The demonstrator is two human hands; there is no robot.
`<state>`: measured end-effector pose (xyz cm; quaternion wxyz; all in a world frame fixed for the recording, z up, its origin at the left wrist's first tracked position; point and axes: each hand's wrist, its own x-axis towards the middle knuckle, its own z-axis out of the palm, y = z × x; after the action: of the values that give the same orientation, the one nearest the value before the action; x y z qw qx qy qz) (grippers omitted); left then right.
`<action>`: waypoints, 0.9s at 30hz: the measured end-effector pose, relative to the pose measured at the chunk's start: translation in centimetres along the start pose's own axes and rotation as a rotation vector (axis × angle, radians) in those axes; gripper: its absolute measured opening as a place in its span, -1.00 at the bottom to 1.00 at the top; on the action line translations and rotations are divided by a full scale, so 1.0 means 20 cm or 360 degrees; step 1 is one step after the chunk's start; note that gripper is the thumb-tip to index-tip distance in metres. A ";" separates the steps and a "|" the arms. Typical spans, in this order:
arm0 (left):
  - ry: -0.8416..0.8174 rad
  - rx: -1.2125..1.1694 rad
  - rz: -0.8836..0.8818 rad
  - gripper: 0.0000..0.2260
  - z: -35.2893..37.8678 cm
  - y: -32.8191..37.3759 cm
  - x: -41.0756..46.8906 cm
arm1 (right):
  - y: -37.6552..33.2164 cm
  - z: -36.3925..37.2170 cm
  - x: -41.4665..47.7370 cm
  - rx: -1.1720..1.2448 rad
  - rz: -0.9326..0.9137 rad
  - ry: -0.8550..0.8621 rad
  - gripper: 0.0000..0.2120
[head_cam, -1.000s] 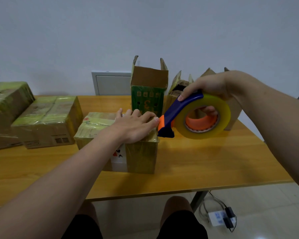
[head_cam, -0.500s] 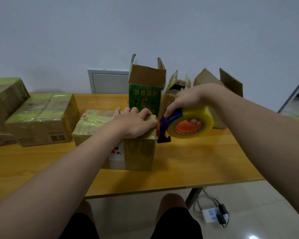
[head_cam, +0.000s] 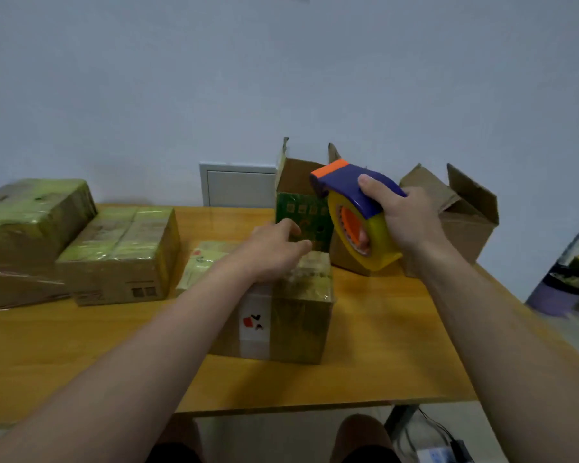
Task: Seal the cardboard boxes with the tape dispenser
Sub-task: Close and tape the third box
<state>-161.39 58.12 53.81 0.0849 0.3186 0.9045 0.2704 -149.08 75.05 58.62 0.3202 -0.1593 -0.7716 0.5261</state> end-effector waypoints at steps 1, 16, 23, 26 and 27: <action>0.0119 0.0095 0.0022 -0.57 -0.04 -0.07 -0.01 | -0.01 0.04 -0.01 0.0126 -0.0006 -0.0010 -0.57; -0.0037 0.0196 -0.0217 -0.54 -0.16 -0.43 -0.07 | 0.14 0.51 -0.08 0.0855 -0.0084 -0.0332 -0.55; 0.0102 -0.1570 -0.0084 -0.62 -0.10 -0.60 -0.17 | 0.15 0.52 -0.08 0.0983 -0.0153 -0.0313 -0.64; 0.0040 -0.1966 -0.0155 -0.61 -0.07 -0.61 -0.19 | 0.15 0.52 -0.08 0.1008 -0.0108 -0.0323 -0.64; 0.0020 -0.1958 -0.0191 -0.61 -0.07 -0.61 -0.19 | 0.15 0.52 -0.07 0.1006 -0.0096 -0.0325 -0.66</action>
<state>-165.39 47.18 48.33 0.2626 0.1583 0.5997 0.7391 -155.19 68.00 52.82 0.2903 0.0243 -0.6026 0.7430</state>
